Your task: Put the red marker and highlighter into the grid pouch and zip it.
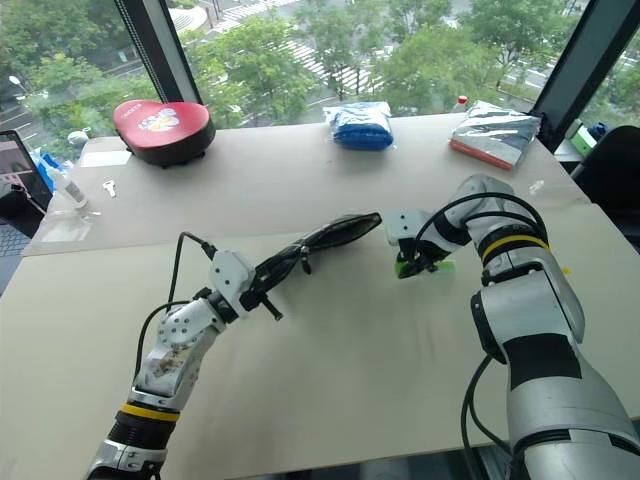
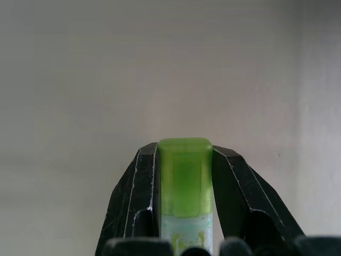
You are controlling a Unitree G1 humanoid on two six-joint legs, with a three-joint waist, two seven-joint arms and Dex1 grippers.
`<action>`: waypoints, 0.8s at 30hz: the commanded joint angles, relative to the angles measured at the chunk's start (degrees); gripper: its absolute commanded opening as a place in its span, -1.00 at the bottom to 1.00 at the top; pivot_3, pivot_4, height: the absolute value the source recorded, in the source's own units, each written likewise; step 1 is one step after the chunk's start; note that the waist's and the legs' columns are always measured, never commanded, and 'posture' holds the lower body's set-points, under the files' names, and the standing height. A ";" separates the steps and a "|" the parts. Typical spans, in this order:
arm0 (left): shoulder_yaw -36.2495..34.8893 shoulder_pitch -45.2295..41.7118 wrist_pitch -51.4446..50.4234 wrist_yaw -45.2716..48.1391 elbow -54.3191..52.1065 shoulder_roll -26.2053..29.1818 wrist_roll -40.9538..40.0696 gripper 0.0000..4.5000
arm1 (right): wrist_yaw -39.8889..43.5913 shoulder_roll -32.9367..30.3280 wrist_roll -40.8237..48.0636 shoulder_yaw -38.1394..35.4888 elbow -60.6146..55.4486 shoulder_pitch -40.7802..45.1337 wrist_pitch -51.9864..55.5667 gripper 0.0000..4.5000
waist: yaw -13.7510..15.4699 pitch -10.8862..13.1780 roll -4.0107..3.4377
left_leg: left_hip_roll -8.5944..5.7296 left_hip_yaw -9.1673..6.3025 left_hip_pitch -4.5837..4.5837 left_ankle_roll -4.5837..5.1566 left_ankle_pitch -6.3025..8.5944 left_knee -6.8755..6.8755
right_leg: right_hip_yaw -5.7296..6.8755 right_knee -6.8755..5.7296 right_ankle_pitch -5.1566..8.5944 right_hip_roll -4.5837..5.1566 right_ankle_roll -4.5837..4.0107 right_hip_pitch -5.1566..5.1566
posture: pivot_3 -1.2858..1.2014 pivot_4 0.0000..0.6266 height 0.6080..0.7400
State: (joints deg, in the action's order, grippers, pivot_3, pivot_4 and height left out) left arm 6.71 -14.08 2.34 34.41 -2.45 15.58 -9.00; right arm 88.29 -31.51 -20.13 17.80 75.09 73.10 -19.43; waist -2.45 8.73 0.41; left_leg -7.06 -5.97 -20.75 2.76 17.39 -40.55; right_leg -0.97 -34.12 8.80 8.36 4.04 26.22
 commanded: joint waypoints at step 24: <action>1.18 -4.37 1.80 3.90 3.48 -2.00 -0.71 -1.00 | -7.92 -0.10 19.78 -4.70 -47.19 -24.06 37.89 0.61 | 1.67 -0.01 0.00 | -0.03 0.00 -0.05 -0.01 0.00 0.02 | 0.06 0.05 -0.04 0.04 -0.06 0.04 | 0.03 -0.52 1.00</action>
State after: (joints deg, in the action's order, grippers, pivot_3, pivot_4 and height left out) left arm 8.17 -17.74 2.75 38.28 1.71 13.78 -9.12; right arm 79.12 -30.10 -2.71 15.07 30.74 48.42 16.39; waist -0.78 8.72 0.41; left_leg -7.09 -5.97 -20.81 2.76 17.39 -40.54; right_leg -0.90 -34.07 8.76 8.41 3.98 26.26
